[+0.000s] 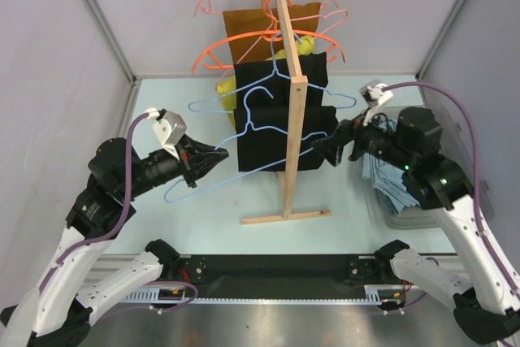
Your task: Remove the trousers from the hanger
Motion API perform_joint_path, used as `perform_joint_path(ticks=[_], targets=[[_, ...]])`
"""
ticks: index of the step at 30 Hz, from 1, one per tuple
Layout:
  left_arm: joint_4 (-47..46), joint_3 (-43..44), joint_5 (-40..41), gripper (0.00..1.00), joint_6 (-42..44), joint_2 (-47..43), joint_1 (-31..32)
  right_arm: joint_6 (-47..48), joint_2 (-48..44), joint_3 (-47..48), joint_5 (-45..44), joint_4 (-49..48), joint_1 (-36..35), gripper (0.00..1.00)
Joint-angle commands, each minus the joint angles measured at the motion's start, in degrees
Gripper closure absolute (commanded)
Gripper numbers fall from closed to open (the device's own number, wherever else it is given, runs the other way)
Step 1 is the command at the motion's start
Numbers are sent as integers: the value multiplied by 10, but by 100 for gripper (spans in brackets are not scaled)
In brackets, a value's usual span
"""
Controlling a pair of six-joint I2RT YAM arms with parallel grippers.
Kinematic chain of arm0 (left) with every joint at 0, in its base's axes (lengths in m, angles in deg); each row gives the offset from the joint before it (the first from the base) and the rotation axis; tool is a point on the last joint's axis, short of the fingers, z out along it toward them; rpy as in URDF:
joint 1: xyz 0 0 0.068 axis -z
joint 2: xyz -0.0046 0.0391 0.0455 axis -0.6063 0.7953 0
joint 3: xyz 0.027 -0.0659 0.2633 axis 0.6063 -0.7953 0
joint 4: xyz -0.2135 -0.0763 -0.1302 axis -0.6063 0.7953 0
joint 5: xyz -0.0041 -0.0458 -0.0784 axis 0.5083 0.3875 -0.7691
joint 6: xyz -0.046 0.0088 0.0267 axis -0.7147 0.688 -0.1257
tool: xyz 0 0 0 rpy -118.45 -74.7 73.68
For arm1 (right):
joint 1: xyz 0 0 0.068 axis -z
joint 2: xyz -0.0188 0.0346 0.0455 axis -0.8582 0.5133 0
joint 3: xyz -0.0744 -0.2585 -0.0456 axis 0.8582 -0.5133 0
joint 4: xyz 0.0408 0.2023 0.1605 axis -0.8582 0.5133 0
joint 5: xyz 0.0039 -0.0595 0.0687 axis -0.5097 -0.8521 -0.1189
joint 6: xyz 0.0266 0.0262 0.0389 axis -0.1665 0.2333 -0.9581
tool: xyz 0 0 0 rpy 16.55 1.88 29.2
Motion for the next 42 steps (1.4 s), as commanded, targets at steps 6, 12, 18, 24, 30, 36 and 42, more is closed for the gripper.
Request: perform_joint_path(ticks=[6, 12, 18, 24, 30, 36, 42], targets=[[11, 35, -23, 100, 54, -5, -12, -71, -114, -5, -151, 75, 36, 3], [10, 88, -60, 100, 27, 34, -24, -80, -158, -4, -162, 137, 36, 3], [-55, 116, -96, 100, -55, 64, -49, -91, -184, 11, -163, 168, 36, 3], [-108, 122, -147, 100, -108, 88, -54, -88, -191, 28, -175, 194, 36, 3], [-134, 119, -160, 100, -125, 101, -56, -90, -198, 22, -185, 201, 36, 3], [-164, 104, -168, 100, -152, 100, -66, -91, -202, 20, -186, 205, 36, 3], [-209, 81, -184, 100, -192, 95, -73, -92, -209, 16, -186, 208, 36, 3]])
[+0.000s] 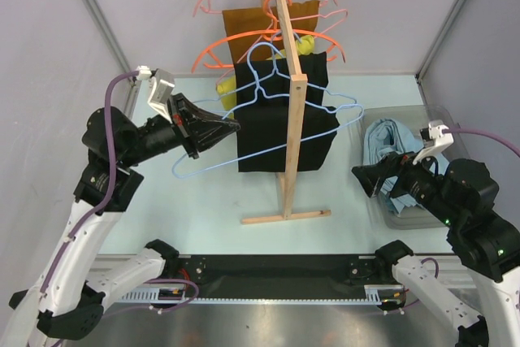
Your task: Remove the trousers from the hanger
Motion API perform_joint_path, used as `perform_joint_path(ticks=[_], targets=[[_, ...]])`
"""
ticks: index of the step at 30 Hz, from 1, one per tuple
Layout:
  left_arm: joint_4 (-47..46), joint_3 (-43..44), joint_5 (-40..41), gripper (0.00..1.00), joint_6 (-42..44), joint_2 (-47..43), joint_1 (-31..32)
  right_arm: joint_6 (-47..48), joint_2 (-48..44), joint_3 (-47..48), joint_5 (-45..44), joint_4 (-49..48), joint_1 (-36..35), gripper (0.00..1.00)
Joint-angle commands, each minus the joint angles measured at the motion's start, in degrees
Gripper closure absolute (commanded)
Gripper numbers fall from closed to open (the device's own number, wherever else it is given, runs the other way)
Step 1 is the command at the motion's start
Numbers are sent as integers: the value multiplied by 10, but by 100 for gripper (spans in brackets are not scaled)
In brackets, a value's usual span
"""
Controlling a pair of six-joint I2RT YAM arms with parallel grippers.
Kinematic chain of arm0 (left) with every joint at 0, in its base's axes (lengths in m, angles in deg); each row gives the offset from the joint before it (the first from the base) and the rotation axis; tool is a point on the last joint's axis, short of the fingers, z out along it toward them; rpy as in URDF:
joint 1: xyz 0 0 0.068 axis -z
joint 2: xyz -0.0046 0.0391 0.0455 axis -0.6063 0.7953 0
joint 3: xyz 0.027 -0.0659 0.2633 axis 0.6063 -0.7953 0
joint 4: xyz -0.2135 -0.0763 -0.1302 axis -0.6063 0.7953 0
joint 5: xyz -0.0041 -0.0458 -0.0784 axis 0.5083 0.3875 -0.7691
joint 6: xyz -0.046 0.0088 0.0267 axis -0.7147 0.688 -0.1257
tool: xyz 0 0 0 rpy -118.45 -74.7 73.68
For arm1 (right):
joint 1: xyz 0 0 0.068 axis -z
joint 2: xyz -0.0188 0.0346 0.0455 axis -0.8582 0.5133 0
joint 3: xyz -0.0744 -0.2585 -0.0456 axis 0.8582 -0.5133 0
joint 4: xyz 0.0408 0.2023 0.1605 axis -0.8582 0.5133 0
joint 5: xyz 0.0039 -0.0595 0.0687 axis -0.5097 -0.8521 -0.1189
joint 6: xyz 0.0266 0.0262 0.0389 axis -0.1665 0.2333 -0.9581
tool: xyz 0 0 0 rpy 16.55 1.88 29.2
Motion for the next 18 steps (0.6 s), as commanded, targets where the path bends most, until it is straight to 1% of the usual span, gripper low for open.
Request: perform_joint_path(ticks=[1, 9, 14, 15, 18], targets=[[-79, -20, -35, 100, -59, -7, -9, -6, -10, 7, -8, -1, 1, 3], [-132, -52, -67, 100, -100, 2, -9, -6, -17, 2, -10, 0, 2, 3], [-140, -70, -83, 100, -115, 7, -8, -6, -23, 0, -15, 4, 2, 3], [-158, -77, -85, 100, -119, 7, -8, -6, -24, -2, -15, 6, 2, 3], [-167, -92, -92, 100, -127, 9, -9, -6, -28, -5, -19, 8, 2, 3]])
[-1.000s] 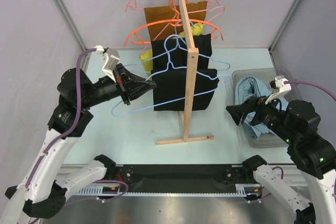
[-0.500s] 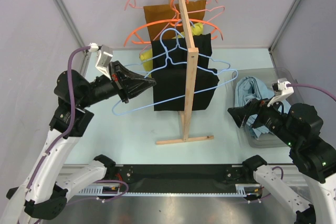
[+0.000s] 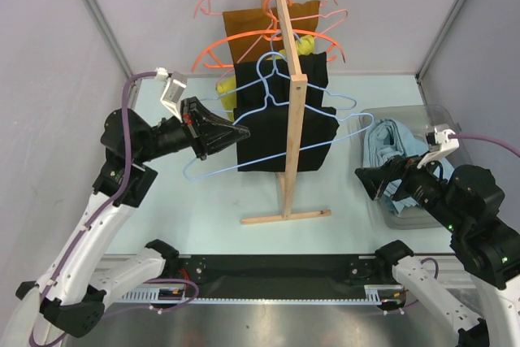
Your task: Remove the trousers from the hanger
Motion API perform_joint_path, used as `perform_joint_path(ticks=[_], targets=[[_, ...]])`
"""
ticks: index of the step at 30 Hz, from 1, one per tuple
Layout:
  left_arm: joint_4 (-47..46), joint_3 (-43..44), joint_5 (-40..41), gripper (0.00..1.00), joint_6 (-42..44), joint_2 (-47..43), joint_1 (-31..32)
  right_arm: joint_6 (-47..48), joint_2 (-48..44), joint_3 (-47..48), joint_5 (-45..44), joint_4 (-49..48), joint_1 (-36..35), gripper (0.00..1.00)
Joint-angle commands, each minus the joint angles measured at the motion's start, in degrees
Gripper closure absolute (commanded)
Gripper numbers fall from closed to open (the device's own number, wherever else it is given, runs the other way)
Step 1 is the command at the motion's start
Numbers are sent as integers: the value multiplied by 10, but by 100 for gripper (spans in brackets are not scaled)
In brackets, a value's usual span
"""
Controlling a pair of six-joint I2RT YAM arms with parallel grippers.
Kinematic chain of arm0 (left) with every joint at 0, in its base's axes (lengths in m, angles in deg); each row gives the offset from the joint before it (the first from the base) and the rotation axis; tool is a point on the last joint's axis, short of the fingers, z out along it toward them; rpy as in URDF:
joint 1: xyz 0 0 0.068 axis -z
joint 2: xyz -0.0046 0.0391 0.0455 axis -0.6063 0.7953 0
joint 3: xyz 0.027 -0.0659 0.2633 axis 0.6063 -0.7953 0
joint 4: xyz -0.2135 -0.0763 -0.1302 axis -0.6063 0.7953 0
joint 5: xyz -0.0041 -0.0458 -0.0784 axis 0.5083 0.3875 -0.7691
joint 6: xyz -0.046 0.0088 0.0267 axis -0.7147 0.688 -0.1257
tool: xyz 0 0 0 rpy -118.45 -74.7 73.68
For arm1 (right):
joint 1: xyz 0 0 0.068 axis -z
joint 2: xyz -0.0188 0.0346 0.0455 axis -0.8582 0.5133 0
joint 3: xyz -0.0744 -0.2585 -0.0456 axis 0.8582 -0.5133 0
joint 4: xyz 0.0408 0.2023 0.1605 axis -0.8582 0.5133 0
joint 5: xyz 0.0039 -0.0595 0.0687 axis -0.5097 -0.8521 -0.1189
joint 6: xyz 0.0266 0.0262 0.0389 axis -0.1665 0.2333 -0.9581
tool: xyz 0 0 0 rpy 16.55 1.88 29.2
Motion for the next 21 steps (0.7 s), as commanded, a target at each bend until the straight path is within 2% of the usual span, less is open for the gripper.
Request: perform_joint_path(ticks=[1, 8, 13, 21], targets=[[-46, -18, -29, 100, -24, 1, -3, -5, -9, -4, -10, 8, 2, 3], [-50, -31, -73, 100, -25, 28, -3, -9, -14, -15, -10, 10, 2, 3], [-26, -21, -74, 100, 13, 36, -3, -11, -18, -16, -11, 14, 1, 3], [-70, -17, -84, 100, -21, 44, -4, -12, -23, -20, -15, 21, 2, 2]])
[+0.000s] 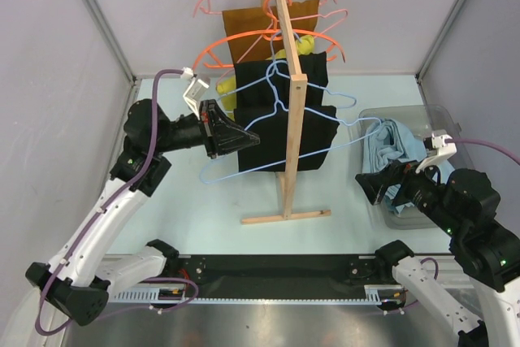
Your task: Remove the trousers from the hanger
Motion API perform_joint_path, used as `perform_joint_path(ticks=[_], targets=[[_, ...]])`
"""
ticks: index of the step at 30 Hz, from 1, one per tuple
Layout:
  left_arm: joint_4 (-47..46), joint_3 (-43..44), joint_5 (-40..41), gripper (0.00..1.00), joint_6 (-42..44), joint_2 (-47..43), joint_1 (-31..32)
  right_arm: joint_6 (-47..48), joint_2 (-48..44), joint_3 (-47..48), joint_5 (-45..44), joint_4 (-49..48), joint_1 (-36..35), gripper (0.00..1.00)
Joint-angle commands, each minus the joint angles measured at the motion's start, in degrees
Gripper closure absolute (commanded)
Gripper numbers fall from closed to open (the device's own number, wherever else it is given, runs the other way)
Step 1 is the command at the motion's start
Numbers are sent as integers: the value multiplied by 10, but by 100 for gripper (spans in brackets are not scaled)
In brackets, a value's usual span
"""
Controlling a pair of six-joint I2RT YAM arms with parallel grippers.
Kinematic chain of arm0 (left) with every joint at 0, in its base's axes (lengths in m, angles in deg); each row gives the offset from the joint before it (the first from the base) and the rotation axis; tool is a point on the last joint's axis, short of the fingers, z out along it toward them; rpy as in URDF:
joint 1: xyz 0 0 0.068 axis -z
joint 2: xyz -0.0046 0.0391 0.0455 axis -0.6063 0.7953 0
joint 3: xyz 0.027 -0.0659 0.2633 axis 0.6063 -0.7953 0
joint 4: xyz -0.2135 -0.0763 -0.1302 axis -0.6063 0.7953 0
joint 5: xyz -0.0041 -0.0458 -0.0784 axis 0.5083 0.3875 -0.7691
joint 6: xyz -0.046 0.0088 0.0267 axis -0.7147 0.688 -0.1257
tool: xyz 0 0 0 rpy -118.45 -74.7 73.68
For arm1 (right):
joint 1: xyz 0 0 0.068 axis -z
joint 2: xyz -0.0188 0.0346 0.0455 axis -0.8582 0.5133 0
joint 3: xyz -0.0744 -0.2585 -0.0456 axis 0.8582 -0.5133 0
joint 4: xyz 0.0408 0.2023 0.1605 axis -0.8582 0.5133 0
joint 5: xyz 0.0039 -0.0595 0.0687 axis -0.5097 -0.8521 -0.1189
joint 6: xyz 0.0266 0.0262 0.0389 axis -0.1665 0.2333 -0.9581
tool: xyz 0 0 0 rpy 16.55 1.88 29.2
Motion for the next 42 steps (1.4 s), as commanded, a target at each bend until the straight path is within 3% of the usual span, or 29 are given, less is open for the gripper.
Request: perform_joint_path(ticks=[1, 9, 14, 42], targets=[[-55, 7, -1, 100, -15, -13, -4, -6, -6, -3, -9, -1, 2, 2], [-35, 5, 88, 100, -59, -72, -3, -5, -6, -3, -10, 3, 2, 3], [-76, 7, 65, 100, -124, -69, -4, -9, -4, -5, -3, 0, 2, 2], [-200, -41, 28, 100, -215, -18, 19, -10, -10, 2, -6, 4, 2, 2]])
